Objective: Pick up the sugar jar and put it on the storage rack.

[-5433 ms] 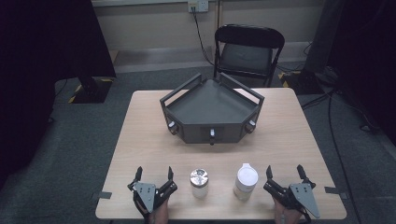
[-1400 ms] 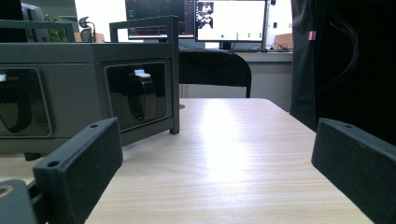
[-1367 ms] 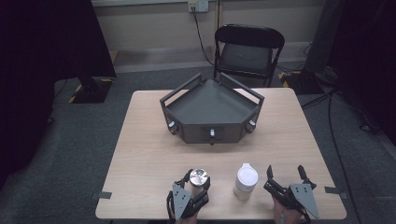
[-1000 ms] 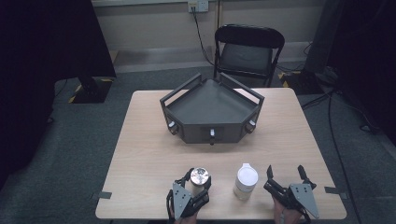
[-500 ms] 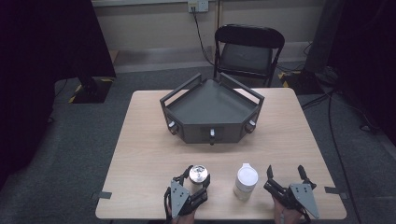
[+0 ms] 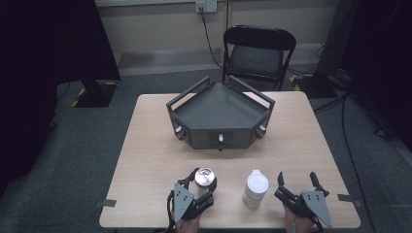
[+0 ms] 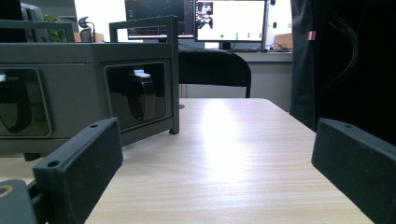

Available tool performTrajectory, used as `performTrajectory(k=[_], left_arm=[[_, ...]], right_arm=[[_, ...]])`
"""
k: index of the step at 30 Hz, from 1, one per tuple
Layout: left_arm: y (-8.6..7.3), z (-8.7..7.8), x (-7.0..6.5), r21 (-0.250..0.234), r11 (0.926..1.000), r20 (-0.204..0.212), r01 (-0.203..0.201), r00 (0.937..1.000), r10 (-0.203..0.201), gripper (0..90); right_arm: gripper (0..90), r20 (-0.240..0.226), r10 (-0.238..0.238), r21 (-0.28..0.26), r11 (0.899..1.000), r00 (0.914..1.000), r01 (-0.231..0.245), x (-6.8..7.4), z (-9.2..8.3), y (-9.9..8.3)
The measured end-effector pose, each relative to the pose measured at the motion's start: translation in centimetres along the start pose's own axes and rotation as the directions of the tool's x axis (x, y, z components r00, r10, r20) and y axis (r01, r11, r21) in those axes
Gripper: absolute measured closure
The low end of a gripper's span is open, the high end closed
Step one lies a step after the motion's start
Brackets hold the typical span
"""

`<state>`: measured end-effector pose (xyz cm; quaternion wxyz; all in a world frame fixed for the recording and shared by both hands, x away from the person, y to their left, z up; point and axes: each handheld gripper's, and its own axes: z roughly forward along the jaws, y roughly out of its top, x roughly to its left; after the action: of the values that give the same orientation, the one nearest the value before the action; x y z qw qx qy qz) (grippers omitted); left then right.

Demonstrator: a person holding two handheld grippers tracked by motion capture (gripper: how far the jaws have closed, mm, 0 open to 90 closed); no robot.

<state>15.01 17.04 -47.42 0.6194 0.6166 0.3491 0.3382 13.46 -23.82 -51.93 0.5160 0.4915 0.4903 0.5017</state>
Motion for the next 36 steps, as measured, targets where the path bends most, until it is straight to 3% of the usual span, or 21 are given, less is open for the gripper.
performTrajectory(k=[3,14,28,31,33,34,36], left_arm=[[0.2,0.3,0.0,0.003,0.9999,0.001,-0.015,0.9999,0.015,35.1],[1.2,0.8,1.0,-0.016,0.9998,0.018,-0.009,0.9998,0.009,35.0],[2.9,1.9,2.0,-0.039,0.9988,0.032,-0.030,0.9990,0.032,35.0],[3.1,2.3,2.5,-0.056,0.9982,0.035,0.022,0.9992,-0.020,35.0],[3.4,2.6,2.5,-0.058,0.9981,0.023,0.019,0.9996,-0.018,35.0],[3.7,3.0,2.3,-0.057,0.9984,0.008,-0.003,1.0000,0.003,35.0],[3.9,3.3,2.5,-0.057,0.9984,0.013,0.004,0.9999,-0.003,35.0]], right_arm=[[0.7,0.000,0.000,0.000,1.000,1.0000,0.000,0.0,0.0,0.0],[0.7,0.000,0.000,0.000,1.000,1.0000,0.000,0.0,0.0,0.0],[0.7,-0.003,0.000,0.000,1.000,1.0000,0.000,-0.1,0.0,0.0],[0.7,-0.002,0.000,0.000,1.000,1.0000,0.000,0.0,0.0,0.0],[0.7,-0.002,0.000,0.000,1.000,1.0000,0.000,0.0,0.0,0.0],[0.7,-0.002,0.000,0.000,1.000,1.0000,0.000,0.0,0.0,0.0],[0.7,-0.003,0.000,0.001,1.000,1.0000,0.000,-0.1,0.0,0.0]])
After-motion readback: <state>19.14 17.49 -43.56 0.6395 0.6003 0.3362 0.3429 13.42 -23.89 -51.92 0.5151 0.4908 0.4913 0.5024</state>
